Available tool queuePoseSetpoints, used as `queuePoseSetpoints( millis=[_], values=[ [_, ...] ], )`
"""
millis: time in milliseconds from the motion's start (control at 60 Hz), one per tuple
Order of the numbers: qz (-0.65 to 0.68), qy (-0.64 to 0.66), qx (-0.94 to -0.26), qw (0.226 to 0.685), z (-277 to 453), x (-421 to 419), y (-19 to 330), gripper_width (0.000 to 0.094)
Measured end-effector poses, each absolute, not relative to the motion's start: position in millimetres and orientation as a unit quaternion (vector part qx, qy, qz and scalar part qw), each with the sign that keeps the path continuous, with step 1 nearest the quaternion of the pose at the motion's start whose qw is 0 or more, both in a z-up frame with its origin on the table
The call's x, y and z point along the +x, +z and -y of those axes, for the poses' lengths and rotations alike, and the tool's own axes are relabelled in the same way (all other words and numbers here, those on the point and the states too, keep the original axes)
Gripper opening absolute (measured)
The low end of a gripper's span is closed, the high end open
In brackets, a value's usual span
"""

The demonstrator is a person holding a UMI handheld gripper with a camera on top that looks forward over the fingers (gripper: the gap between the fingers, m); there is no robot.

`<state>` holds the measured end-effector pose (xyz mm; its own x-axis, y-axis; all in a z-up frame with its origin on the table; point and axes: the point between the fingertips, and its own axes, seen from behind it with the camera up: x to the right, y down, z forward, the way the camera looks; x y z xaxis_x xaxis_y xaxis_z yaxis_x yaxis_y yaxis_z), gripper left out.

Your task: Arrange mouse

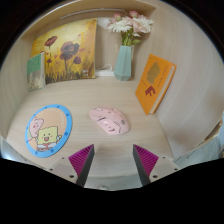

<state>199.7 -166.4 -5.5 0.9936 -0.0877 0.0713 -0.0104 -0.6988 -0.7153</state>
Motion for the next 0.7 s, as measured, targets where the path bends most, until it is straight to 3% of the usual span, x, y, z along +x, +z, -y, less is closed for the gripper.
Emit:
queuePoseSetpoints(
  millis=[500,583,700],
  values=[
    [-0.004,-0.009,-0.921,0.389,39.8,220.9,-9.0,0.0765],
    [-0.013,-0.006,-0.922,0.386,34.0,223.6,-9.9,0.0737],
    [-0.026,-0.008,-0.926,0.377,32.7,224.8,-13.7,0.0618]
  ],
)
